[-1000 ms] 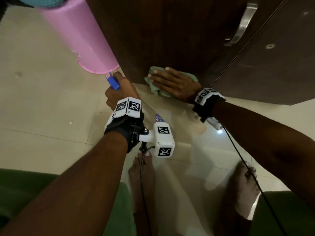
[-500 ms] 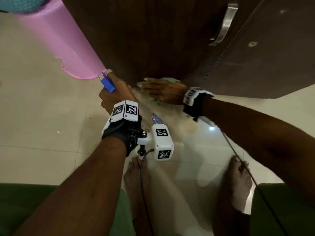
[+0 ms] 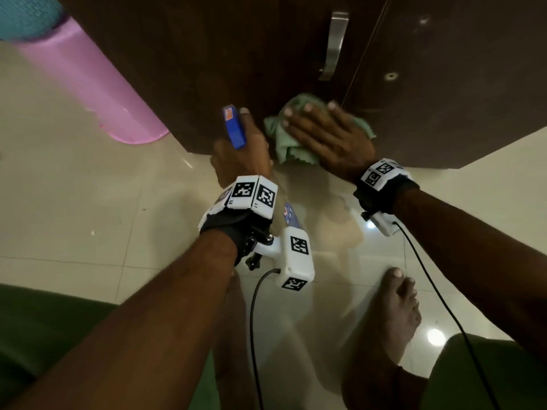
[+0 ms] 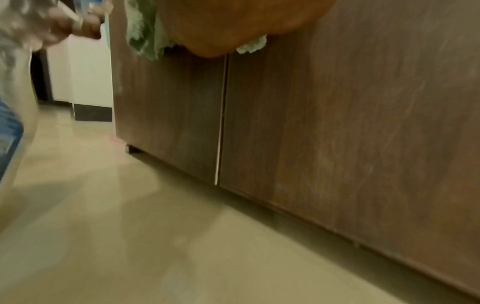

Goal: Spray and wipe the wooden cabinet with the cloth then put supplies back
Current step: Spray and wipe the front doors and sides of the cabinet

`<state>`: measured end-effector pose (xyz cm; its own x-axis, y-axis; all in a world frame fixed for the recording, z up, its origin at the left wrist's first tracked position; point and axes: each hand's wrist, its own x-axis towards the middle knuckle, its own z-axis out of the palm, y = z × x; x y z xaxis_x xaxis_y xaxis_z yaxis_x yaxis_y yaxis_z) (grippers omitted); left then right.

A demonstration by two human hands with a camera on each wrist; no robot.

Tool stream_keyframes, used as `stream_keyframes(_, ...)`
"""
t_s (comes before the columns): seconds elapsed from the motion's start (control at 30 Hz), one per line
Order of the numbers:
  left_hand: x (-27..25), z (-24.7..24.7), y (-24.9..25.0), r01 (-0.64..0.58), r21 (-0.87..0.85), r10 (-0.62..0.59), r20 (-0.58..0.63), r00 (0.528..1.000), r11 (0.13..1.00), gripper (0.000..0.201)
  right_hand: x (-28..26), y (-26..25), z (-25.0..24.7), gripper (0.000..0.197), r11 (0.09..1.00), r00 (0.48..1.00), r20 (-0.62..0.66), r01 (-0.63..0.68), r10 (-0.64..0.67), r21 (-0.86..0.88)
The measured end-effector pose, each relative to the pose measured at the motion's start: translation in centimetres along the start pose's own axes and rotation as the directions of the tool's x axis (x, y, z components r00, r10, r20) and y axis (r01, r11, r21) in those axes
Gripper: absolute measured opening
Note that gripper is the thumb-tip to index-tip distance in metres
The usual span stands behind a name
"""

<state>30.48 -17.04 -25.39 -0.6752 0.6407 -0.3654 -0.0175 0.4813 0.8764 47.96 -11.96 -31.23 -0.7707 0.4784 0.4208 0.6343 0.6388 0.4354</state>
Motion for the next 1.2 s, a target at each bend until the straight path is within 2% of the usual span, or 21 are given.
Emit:
stream_keyframes(0.07,-0.5,1.1,-0.4,0.011,0.051,-0.016,0.089,0.996,0.999,0.073,-1.0,-0.8,2.2,0.042,0.984,0.976,0.121,0.178,-0.180,0.026)
stream_keyframes(0.13,-0.7,1.6,-0.8,0.049,0.088,-0.063,0.162,0.985,0.995,0.070,-1.4,-1.1,3.2,0.038,0.934,0.898,0.265,0.355,-0.352,0.038)
stream_keyframes(0.2,-0.6,1.8,-1.6,0.082,0.108,-0.100,0.179,0.979,0.991,0.073,-1.5,-0.9,3.4,0.040,0.913,0.858,0.327,0.404,-0.396,0.046)
stream_keyframes(0.23,-0.6,1.7,-2.0,0.078,0.112,-0.096,0.172,0.980,0.991,0.071,-1.5,-0.7,3.3,0.040,0.914,0.868,0.294,0.401,-0.399,0.057)
stream_keyframes(0.3,-0.7,1.3,-2.4,0.061,0.114,-0.077,0.147,0.986,0.992,0.060,-1.0,-0.2,2.6,0.039,0.941,0.931,0.140,0.330,-0.338,0.079)
stream_keyframes(0.37,-0.7,0.7,-2.4,0.058,0.090,-0.069,0.120,0.990,0.994,0.046,1.1,0.3,1.2,0.036,0.959,0.969,-0.059,0.245,-0.239,0.145)
stream_keyframes(0.47,-0.9,0.2,-1.8,0.021,0.042,-0.024,0.076,0.997,0.999,0.034,5.6,0.8,-1.5,0.038,0.978,0.959,-0.270,0.137,-0.090,0.159)
stream_keyframes(0.5,-0.8,0.2,-1.7,-0.001,0.038,-0.002,0.060,0.998,0.999,0.032,6.4,0.9,-1.9,0.040,0.978,0.954,-0.290,0.131,-0.080,0.160)
stream_keyframes(0.57,-1.0,0.0,-1.1,-0.028,0.038,0.026,0.064,0.998,0.999,0.032,6.2,0.2,-1.8,0.038,0.966,0.963,-0.248,0.162,-0.109,0.203)
stream_keyframes(0.63,-1.0,-0.1,-0.9,-0.032,0.051,0.028,0.073,0.997,0.998,0.046,4.0,-0.8,-1.0,0.030,0.947,0.979,-0.131,0.188,-0.158,0.261)
stream_keyframes(0.67,-1.1,-0.3,-0.7,-0.041,0.045,0.037,0.089,0.995,0.998,0.054,2.7,-1.1,-0.9,0.029,0.951,0.987,-0.082,0.154,-0.137,0.269)
stream_keyframes(0.73,-1.4,-0.8,-0.6,-0.060,0.024,0.057,0.109,0.992,0.998,0.056,1.1,-2.0,-1.9,0.031,0.960,0.997,-0.072,-0.010,0.031,0.281)
stream_keyframes(0.77,-1.5,-1.0,-0.5,-0.055,0.014,0.053,0.114,0.992,0.998,0.054,1.0,-2.4,-3.0,0.031,0.949,0.980,-0.126,-0.112,0.155,0.294)
stream_keyframes(0.8,-1.5,-1.2,-0.6,-0.050,0.007,0.049,0.103,0.994,0.999,0.054,1.4,-3.0,-4.5,0.034,0.927,0.939,-0.202,-0.207,0.278,0.312)
stream_keyframes(0.83,-1.8,-1.4,-0.6,-0.050,0.016,0.049,0.093,0.994,0.999,0.053,2.0,-3.4,-6.2,0.038,0.896,0.877,-0.284,-0.286,0.387,0.339)
stream_keyframes(0.93,-2.2,-1.8,-1.0,-0.115,0.036,0.113,0.069,0.991,0.993,0.040,4.7,-4.0,-10.5,0.048,0.777,0.614,-0.477,-0.487,0.630,0.399)
stream_keyframes(1.0,-2.3,-1.7,-0.9,-0.150,0.060,0.146,0.062,0.987,0.987,0.041,6.4,-2.7,-10.7,0.055,0.646,0.453,-0.465,-0.602,0.761,0.469)
stream_keyframes(1.03,-1.9,-1.5,-1.2,-0.152,0.091,0.146,0.071,0.987,0.984,0.036,7.1,-1.9,-10.0,0.056,0.581,0.401,-0.427,-0.640,0.810,0.502)
stream_keyframes(1.1,-2.8,-1.7,-0.3,-0.168,0.105,0.158,0.096,0.983,0.980,0.024,8.4,-1.3,-8.4,0.059,0.503,0.350,-0.367,-0.685,0.862,0.528)
stream_keyframes(1.13,-3.0,-1.8,0.0,-0.169,0.082,0.161,0.096,0.982,0.982,0.024,9.0,-1.4,-7.7,0.058,0.481,0.329,-0.357,-0.692,0.874,0.538)
stream_keyframes(1.2,-3.7,-2.4,0.9,-0.141,0.024,0.138,0.101,0.985,0.990,0.037,9.4,-2.4,-6.8,0.045,0.438,0.268,-0.357,-0.677,0.895,0.591)
